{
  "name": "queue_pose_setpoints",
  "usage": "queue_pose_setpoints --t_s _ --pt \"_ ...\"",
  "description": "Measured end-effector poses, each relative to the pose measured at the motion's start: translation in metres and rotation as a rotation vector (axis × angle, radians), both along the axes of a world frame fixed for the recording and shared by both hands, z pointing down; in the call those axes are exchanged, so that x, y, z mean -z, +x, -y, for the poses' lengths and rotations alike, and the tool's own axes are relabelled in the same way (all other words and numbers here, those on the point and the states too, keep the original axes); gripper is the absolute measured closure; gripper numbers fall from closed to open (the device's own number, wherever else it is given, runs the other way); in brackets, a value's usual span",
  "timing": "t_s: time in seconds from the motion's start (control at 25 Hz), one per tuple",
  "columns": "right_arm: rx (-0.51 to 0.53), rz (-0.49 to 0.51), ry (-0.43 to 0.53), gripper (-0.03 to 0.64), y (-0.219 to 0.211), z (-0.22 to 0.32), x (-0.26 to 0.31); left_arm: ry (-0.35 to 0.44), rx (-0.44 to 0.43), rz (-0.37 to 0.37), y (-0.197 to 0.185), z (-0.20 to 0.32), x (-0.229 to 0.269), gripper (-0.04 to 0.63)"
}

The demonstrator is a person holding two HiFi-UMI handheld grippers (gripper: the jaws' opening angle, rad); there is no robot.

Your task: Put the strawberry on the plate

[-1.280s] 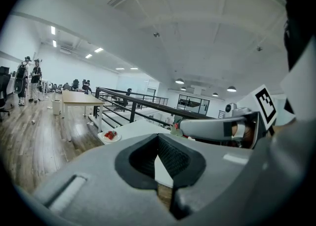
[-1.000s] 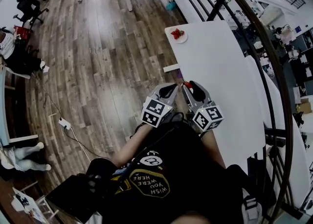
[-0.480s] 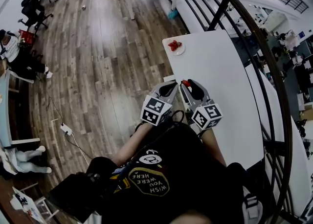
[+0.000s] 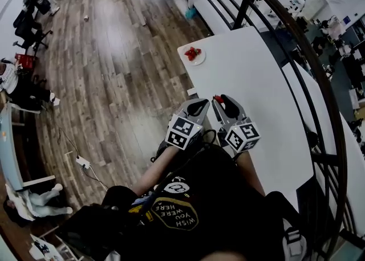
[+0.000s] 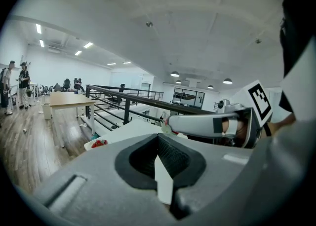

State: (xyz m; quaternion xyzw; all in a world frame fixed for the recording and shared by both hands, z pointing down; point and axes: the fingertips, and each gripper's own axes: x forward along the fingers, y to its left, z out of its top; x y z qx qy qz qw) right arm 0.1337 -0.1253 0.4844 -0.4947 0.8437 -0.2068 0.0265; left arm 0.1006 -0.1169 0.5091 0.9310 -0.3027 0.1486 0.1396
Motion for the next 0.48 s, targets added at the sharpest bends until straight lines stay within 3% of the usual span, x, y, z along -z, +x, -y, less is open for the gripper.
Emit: queue_pose_setpoints --t_s 0.2,0.48 --pt "-0.037 0.002 -0.005 0.469 -0.002 0.019 0.002 -0.012 -0.012 -0.023 -0.008 0.025 0.007 0.594" --pt "-0.034 -0.017 0.000 0.469 -0.036 0.046 0.014 -0.019 0.008 -0.045 -0.045 0.060 0.016 0.594"
